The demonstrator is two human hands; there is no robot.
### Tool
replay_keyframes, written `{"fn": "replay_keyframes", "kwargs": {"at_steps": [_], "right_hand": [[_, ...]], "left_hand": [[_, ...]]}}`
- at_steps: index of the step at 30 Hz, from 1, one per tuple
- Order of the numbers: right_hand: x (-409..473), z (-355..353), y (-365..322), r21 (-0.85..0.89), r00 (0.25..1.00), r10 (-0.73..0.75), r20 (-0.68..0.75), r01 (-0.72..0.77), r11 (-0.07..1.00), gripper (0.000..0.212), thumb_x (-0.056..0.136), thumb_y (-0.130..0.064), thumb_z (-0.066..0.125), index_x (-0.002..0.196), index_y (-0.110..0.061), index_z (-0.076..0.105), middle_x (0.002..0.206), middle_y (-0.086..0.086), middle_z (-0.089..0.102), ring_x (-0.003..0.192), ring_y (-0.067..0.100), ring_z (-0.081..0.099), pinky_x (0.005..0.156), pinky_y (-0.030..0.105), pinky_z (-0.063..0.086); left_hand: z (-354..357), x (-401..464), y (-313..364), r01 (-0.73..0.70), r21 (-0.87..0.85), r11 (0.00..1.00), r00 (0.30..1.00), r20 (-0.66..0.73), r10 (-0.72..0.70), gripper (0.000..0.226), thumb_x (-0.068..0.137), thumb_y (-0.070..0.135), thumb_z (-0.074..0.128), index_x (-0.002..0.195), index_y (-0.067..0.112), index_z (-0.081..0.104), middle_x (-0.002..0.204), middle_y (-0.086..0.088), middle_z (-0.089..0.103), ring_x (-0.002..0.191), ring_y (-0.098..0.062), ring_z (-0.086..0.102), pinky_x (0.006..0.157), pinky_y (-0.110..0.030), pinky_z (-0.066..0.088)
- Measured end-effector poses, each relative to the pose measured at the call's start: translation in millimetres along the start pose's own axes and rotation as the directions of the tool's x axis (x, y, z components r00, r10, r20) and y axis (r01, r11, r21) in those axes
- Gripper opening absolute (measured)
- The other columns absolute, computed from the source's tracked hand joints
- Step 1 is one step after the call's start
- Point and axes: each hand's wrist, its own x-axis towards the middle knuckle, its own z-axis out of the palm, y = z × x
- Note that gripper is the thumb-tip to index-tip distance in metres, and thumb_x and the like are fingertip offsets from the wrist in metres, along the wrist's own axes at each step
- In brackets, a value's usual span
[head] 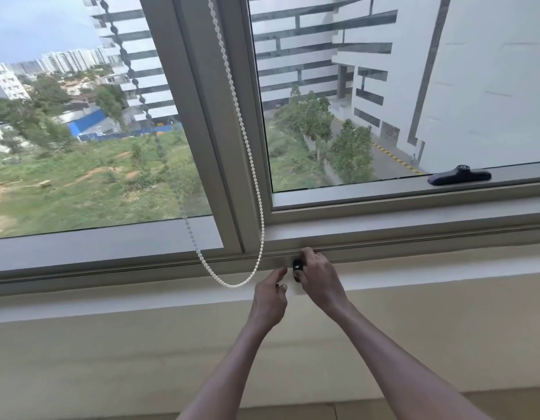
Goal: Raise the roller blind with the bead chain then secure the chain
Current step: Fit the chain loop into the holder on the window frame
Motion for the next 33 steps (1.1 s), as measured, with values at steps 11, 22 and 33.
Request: {"fn": "replay_keyframes", "kwargs": {"at_steps": [11,22,33], "right_hand": [[-10.9,-1.4,-39.5,0.152,0.990,0.072,-0.122,-0.053,0.987,0.048,0.076,-0.014,0.075,0.120,-0.012,0.055,0.087,-0.001,0.072,0.083,0.017,0.066,0.075,0.030,0.054],[-25.4,-6.4,-98.7,0.251,0.989,-0.019,-0.144,0.055,0.967,0.055,0.072,-0.018,0.083,0.119,-0.020,0.053,0.077,-0.011,0.062,0.074,-0.012,0.056,0.066,0.001,0.036],[-24.8,-41.8,-125.2,0.172,0.938,-0.300,-0.174,0.329,0.929,0.023,0.083,-0.002,0.072,0.103,-0.013,0.071,0.092,-0.006,0.052,0.077,-0.011,0.054,0.069,0.001,0.038]], "left_hand": [[-18.5,-11.3,9.4,-0.185,-0.134,0.974,0.980,-0.103,0.172,0.051,0.083,-0.002,0.067,0.128,0.020,0.060,0.108,0.033,0.062,0.101,0.015,0.060,0.086,-0.003,0.041],[-60.0,-41.8,9.6,-0.259,-0.306,0.916,0.943,-0.286,0.171,0.030,0.090,0.000,0.063,0.112,0.020,0.069,0.093,0.007,0.076,0.086,-0.010,0.071,0.077,-0.019,0.053],[-84.1,-71.4,0.2,-0.166,-0.431,0.887,0.973,-0.219,0.076,0.026,0.085,-0.002,0.070,0.095,0.022,0.073,0.090,-0.007,0.076,0.081,-0.007,0.066,0.073,-0.012,0.050]]}}
